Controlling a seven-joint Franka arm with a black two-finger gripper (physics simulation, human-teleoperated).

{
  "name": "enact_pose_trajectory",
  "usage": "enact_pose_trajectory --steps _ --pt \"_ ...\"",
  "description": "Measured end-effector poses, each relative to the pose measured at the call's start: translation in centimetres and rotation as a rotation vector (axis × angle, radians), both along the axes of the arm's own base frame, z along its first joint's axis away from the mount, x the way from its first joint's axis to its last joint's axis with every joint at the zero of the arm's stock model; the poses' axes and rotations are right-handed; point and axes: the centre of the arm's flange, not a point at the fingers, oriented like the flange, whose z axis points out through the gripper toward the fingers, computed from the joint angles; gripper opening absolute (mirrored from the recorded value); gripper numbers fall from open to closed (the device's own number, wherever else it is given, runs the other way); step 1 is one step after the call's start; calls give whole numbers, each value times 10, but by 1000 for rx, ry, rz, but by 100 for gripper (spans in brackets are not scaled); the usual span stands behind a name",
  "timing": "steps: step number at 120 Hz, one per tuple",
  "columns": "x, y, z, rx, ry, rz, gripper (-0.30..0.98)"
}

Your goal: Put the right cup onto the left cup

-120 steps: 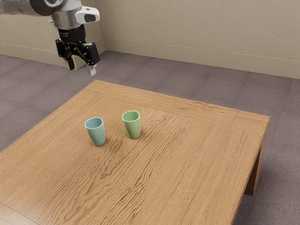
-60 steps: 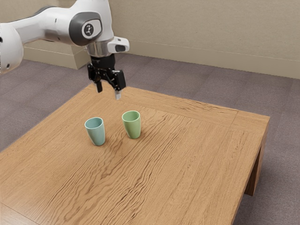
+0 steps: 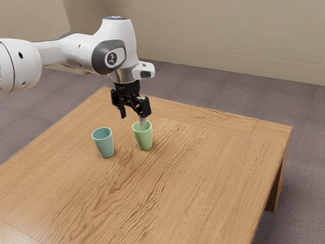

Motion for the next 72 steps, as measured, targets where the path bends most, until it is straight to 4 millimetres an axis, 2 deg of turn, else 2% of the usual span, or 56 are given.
enact_pose_trajectory --steps 16,36,56,72 --pt "8 -3 -17 -9 14 50 69" --pt "30 -7 -29 -16 15 109 69" --pt "54 -6 -28 -11 -2 150 69" --pt "64 -1 -31 7 -2 173 69"
